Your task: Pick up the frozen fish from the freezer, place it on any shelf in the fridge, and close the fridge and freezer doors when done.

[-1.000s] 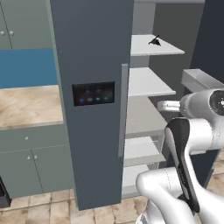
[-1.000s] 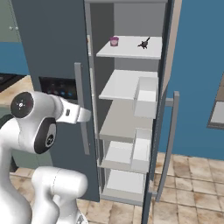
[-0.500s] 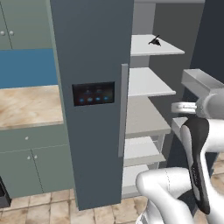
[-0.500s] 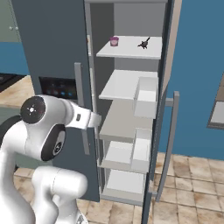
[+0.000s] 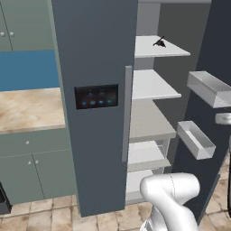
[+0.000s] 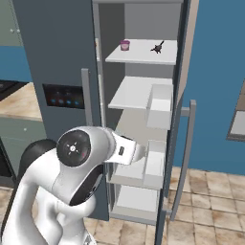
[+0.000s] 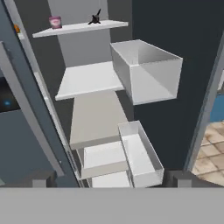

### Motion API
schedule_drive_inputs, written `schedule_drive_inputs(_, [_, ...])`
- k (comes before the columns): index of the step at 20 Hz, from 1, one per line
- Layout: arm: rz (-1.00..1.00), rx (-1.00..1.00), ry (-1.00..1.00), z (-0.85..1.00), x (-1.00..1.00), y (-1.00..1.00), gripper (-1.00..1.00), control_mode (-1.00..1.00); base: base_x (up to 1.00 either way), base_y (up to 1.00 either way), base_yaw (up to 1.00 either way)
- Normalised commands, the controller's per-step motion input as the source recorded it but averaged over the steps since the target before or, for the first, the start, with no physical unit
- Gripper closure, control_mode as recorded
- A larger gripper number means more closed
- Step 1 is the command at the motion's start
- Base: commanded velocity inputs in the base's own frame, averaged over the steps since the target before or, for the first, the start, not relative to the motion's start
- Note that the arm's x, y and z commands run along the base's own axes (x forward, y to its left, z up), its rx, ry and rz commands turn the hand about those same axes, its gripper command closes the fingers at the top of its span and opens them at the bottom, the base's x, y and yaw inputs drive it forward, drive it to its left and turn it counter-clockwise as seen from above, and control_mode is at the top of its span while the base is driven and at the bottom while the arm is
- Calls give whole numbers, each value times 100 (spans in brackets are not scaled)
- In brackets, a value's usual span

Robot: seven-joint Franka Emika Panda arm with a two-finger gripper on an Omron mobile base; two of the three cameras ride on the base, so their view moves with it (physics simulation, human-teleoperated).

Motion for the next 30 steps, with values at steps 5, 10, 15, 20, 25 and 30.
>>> schedule_drive_inputs(5, [0,0,0,0,-48,-97,-100,-100,0,0,0])
schedule_drive_inputs(10, [0,0,0,0,-33,-93,-100,-100,0,0,0])
schedule_drive_inputs(15, [2,0,0,-2,1,-78,-100,-100,0,0,0])
schedule_drive_inputs(20, [4,0,0,-23,47,-44,-100,-100,0,0,0])
schedule_drive_inputs(25, [4,0,0,-10,47,-22,-100,-100,0,0,0])
schedule_drive_inputs(30, [1,3,0,-30,45,-18,-100,-100,0,0,0])
